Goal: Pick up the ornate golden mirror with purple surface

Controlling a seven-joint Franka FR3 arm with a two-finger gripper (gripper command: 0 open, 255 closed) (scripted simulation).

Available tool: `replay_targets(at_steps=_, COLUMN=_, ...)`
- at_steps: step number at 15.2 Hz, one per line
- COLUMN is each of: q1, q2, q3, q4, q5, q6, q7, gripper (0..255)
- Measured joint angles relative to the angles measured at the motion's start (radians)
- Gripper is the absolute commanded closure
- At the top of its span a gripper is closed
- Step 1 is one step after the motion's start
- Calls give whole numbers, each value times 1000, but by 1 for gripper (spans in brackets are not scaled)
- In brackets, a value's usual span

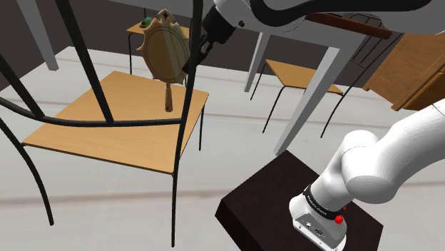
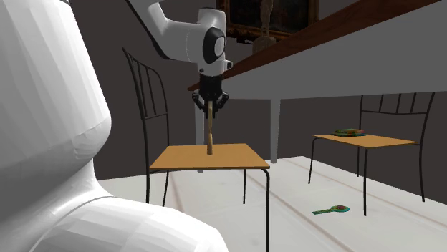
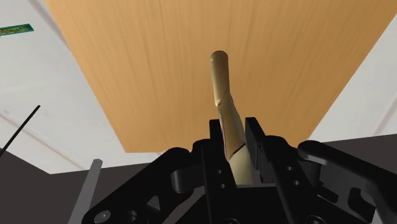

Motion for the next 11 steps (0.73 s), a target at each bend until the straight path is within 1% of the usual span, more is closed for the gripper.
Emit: replay_targets(at_steps=11, q1=-8, q2=-2, q3=-3, q4=135, q5=-21, q6=-136, q7=29, gripper=255)
